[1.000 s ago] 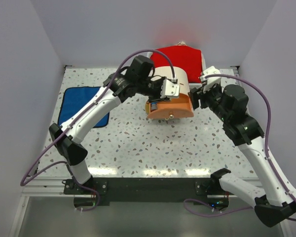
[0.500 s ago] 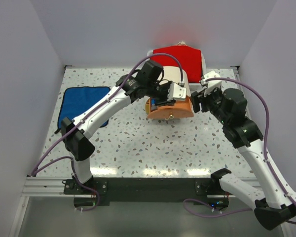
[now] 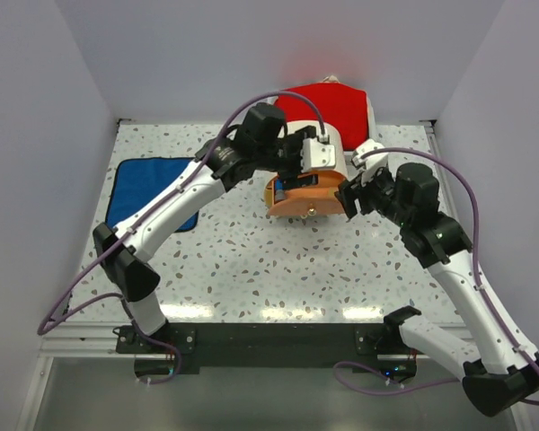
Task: Sort the stationery into containers
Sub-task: Place the stationery in the storage box, then close the drawer in the storage box.
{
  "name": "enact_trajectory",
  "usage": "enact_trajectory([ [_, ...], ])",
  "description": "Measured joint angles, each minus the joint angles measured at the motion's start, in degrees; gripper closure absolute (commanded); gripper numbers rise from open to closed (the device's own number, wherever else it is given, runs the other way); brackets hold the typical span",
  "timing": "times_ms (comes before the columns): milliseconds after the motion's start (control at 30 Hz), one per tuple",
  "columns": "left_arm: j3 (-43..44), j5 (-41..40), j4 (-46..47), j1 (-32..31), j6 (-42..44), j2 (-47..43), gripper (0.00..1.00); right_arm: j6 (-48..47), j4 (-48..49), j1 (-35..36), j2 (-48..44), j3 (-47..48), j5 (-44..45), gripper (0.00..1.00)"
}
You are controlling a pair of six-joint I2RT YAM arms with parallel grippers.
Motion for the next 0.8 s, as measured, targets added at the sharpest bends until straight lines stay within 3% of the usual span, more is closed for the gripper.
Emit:
enact_trajectory([
  [33,-0.44,-0.7,0.35,0.0,-0.09,-0.9,0.28,-0.59,-0.37,0.0,0.44,0.0,-1.49,0.48],
  [67,-1.81,-3.02,1.97,0.0,-0.39,-2.67,0.28,-1.25,-0.74,-0.02,0.85,0.0,-3.1,0.64],
  [133,-5.9,-9.05,5.77,-0.07,-1.62,-6.75,0.34,-2.64,-0.74,0.0,1.29,-0.66,-6.14,0.8],
  [167,-9.03,-13.07,8.26,0.0,-2.75,-9.33,0.47,-3.3,-0.74,0.0,1.33,-1.46,-7.67,0.9],
  [233,-15.56,-19.96,11.96,1.55,-6.19,-14.64,0.73,-4.83,-0.55,0.0,1.31,-4.13,-11.08,1.0],
  [267,-18.64,-22.05,13.29,3.28,-8.57,-16.98,1.0,-5.97,-0.61,0.0,1.36,-5.11,-12.2,1.0],
  [467,-37.33,-30.67,15.39,19.76,-23.26,-26.86,1.0,-10.54,-0.7,0.13,2.29,-8.98,-17.84,1.0],
  [600,-46.42,-28.59,13.27,23.1,-28.72,-30.64,1.0,-11.34,1.22,0.33,3.89,-8.98,-18.93,1.0],
  [800,-49.29,-24.35,12.94,26.71,-32.48,-32.52,1.0,-10.25,6.12,0.44,9.62,-8.87,-18.8,1.0],
])
